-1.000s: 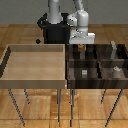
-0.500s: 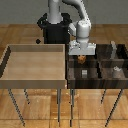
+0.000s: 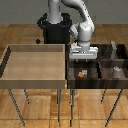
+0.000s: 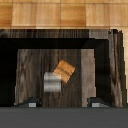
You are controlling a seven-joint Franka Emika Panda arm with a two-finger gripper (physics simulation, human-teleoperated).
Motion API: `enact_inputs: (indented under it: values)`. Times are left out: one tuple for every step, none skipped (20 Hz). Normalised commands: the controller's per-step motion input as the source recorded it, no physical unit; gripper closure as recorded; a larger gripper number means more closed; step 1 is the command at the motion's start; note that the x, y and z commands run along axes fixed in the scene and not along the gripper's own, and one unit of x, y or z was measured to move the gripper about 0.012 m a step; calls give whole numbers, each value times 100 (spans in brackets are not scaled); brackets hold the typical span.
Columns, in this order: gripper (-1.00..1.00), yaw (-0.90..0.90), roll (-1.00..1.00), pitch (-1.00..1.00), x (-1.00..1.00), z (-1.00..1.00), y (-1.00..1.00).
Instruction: Place the loaf of bread into the appropriate compartment.
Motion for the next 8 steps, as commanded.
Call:
enact_inputs:
  values:
    - [-100, 0, 0, 0, 0, 0, 0]
    - [-100, 0, 0, 0, 0, 0, -100]
    - [-100, 0, 0, 0, 0, 0, 0]
    - [-100, 0, 0, 0, 0, 0, 0]
    - [-100, 0, 0, 0, 0, 0, -100]
    - [-100, 0, 0, 0, 0, 0, -100]
    - [-100, 0, 0, 0, 0, 0, -100]
    - [-100, 0, 0, 0, 0, 0, -100]
